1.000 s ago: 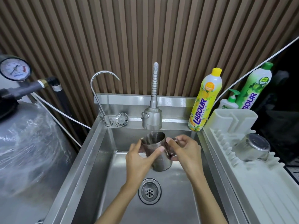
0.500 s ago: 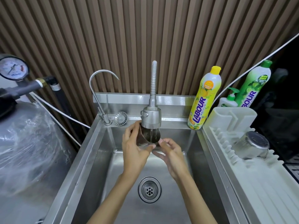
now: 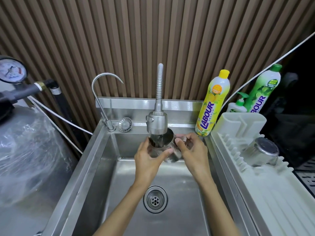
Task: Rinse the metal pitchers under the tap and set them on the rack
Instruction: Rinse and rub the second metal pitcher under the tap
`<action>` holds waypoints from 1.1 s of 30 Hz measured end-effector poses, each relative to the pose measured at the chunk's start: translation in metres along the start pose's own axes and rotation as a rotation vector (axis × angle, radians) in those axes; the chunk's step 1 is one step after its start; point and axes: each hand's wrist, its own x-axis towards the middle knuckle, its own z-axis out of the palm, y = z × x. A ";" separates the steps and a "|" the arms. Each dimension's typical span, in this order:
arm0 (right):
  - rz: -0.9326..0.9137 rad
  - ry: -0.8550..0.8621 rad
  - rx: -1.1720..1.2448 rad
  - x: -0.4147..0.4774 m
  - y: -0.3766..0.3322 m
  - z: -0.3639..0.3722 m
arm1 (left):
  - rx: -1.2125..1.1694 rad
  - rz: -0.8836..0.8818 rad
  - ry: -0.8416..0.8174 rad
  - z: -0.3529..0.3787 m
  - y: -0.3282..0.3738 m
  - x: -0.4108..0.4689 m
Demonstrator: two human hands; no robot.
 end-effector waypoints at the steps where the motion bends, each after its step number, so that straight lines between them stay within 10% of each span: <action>1: 0.008 -0.007 0.108 0.000 0.004 0.003 | -0.019 0.036 0.005 0.000 -0.001 0.003; 10: 0.291 -0.285 0.809 -0.003 0.044 0.040 | 0.327 0.335 0.157 -0.022 0.014 0.005; 15: 0.287 -0.258 0.508 -0.007 0.029 0.021 | 0.450 0.074 0.223 -0.025 0.015 -0.007; 24: -0.041 -0.115 -0.355 0.009 0.003 -0.007 | -0.011 -0.134 -0.015 -0.007 -0.009 -0.008; 33: 0.211 -0.242 0.620 0.009 0.034 0.027 | 0.052 0.211 0.133 -0.016 0.003 0.007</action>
